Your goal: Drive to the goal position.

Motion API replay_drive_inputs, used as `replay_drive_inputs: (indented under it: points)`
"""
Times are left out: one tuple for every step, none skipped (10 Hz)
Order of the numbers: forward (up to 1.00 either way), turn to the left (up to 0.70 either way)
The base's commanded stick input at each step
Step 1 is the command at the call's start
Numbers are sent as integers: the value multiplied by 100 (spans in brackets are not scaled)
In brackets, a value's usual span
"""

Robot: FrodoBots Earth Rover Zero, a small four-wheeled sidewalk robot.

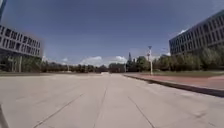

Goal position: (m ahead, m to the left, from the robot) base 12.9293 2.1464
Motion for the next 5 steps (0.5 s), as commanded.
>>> replay_drive_inputs:
  points:
    - [70, 37]
    - [70, 37]
    - [70, 37]
    - [70, 20]
    - [70, 2]
